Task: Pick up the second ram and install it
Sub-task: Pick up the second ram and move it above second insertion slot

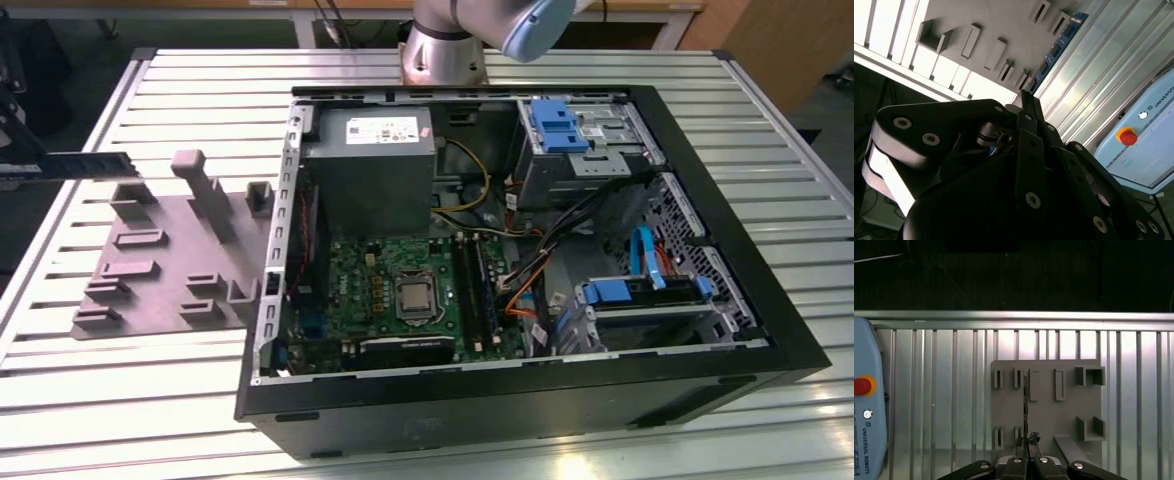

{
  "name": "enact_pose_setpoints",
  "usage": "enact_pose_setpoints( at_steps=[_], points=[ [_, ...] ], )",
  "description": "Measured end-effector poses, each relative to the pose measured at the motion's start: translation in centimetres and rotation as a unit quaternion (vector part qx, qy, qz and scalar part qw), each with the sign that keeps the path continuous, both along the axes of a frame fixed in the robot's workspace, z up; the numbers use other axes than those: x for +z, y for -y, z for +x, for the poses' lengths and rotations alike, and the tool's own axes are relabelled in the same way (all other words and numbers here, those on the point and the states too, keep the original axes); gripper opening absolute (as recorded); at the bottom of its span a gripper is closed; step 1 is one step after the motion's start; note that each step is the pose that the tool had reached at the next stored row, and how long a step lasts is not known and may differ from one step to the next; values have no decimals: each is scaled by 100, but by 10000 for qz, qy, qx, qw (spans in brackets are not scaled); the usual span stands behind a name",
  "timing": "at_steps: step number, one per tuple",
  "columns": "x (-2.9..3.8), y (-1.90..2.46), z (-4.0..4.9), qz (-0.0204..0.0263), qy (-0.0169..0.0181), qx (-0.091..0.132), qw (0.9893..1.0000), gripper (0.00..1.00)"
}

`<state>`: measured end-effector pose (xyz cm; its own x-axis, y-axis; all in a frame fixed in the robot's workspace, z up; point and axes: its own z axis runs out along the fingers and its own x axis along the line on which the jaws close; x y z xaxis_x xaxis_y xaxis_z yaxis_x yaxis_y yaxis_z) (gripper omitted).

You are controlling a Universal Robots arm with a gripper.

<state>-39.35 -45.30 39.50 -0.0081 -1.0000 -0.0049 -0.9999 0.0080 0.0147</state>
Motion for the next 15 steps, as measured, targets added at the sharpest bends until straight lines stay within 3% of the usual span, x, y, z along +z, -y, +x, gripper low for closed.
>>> enact_pose_setpoints(
  at_steps=[15],
  points=[
    [212,-4,-2,0,8,0,10000,12]
  ],
)
